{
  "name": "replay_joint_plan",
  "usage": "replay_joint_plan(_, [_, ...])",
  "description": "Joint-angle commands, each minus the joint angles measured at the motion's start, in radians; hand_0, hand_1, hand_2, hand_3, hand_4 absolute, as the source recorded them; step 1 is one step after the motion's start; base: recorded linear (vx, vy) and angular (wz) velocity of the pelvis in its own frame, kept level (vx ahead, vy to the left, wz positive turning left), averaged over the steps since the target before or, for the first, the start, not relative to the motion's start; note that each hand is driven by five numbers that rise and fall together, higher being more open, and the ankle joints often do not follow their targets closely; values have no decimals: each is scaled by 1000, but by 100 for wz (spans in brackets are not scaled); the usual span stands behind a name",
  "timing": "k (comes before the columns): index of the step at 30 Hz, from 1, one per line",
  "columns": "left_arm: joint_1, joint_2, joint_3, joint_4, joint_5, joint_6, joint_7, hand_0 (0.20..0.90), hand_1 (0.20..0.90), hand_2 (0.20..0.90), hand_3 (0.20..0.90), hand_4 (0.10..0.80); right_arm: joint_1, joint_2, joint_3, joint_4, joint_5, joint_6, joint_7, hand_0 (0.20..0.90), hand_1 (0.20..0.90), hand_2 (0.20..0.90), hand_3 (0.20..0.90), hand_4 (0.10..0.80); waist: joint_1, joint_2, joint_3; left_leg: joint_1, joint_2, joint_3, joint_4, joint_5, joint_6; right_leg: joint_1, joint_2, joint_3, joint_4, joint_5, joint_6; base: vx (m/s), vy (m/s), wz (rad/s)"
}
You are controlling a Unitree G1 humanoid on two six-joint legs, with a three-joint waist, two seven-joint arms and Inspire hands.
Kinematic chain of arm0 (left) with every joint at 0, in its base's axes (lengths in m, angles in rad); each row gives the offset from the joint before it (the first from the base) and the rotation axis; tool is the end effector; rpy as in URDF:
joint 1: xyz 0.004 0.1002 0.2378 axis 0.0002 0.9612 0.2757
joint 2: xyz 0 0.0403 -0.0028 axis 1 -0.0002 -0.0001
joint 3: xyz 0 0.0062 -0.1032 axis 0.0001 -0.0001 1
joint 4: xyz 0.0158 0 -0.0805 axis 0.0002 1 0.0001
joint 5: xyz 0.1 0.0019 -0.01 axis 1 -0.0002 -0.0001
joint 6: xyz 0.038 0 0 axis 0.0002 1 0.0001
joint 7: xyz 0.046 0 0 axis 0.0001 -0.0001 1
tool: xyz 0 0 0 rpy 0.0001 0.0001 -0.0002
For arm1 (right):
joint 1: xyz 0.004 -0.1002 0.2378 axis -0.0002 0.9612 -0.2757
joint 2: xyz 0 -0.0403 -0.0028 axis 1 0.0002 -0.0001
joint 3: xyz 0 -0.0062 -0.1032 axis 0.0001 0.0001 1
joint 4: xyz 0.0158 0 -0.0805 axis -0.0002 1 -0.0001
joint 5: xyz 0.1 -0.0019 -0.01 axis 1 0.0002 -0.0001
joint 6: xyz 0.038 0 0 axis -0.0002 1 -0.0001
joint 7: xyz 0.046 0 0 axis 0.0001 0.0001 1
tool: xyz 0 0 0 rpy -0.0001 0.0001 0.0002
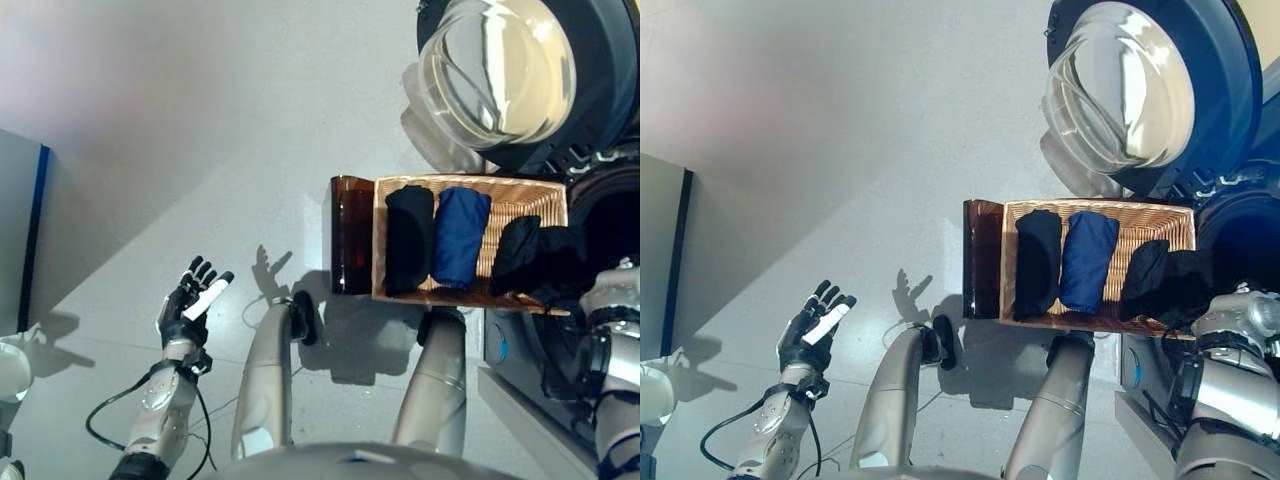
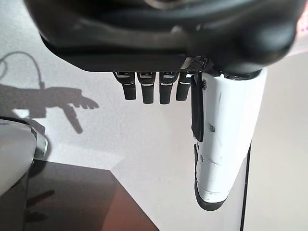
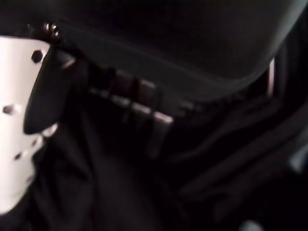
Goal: Pick up the clothes and place them into the washing machine
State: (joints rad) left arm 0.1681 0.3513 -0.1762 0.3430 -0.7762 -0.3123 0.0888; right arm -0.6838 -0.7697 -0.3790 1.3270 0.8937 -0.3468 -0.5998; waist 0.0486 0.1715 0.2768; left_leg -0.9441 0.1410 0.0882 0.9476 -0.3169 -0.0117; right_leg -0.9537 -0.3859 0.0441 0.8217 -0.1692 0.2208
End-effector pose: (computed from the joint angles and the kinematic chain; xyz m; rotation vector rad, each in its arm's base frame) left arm 0.1442 0.2183 -0.0264 -0.3606 0.2441 0.2585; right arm 0.2396 -0.3924 0.1031 0.5590 -0.0637 -1.5034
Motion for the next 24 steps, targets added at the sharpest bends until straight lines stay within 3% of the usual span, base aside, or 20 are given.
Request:
replay_joint_plan(1, [7,66,57,-37,12,-82,-5,900,900,900,900,800,48,-85,81,31,-92,-12,30,900,900,900,900,800,2,-17,-29,59,74,-108,-122,114,-149,39,-14,35,-26,49,-29,0,0,0])
replay_joint_plan(3, [9,71,52,-39,16,-78,-12,900,900,900,900,800,39,-94,147,84,-210,57,16,900,900,900,900,800,11,-21,-29,58,72,-106,-120,115,-148,41,-17,35,-30,54,-29,0,0,0])
replay_joint_plan(6, [16,80,49,-54,19,-77,-22,900,900,900,900,800,24,-87,212,92,-304,94,14,900,900,900,900,800,12,-23,-23,57,69,-107,-117,115,-144,46,-18,33,-35,60,-30,0,0,0])
replay_joint_plan(10, [29,84,68,-65,19,-81,-24,900,900,900,900,800,47,-65,271,2,-382,82,25,900,900,900,900,800,10,-33,-14,58,69,-105,-120,120,-141,48,-18,38,-46,71,-28,0,0,0])
replay_joint_plan(14, [33,73,81,-64,55,-97,-3,900,900,900,900,800,71,-30,240,-88,-560,68,-164,900,900,900,900,800,7,-32,-10,60,67,-102,-118,115,-138,51,-20,39,-50,75,-25,3,8,0])
replay_joint_plan(15, [23,72,79,-54,54,-106,5,900,900,900,900,800,57,-14,230,-88,-521,54,-132,900,900,900,900,800,9,-33,-12,61,66,-102,-117,112,-138,54,-20,39,-51,74,-25,0,0,0])
replay_joint_plan(18, [6,83,84,-57,40,-109,-4,900,900,900,900,800,53,-26,353,-83,-589,107,-22,900,900,900,900,800,4,-46,-6,60,70,-101,-119,119,-138,57,-23,37,-61,83,-25,0,0,0])
replay_joint_plan(24, [25,72,93,-65,30,-101,-18,900,900,900,900,800,64,12,372,-90,-585,100,15,900,900,900,900,800,0,-57,-8,60,73,-99,-123,125,-141,57,-22,37,-72,92,-29,0,0,0])
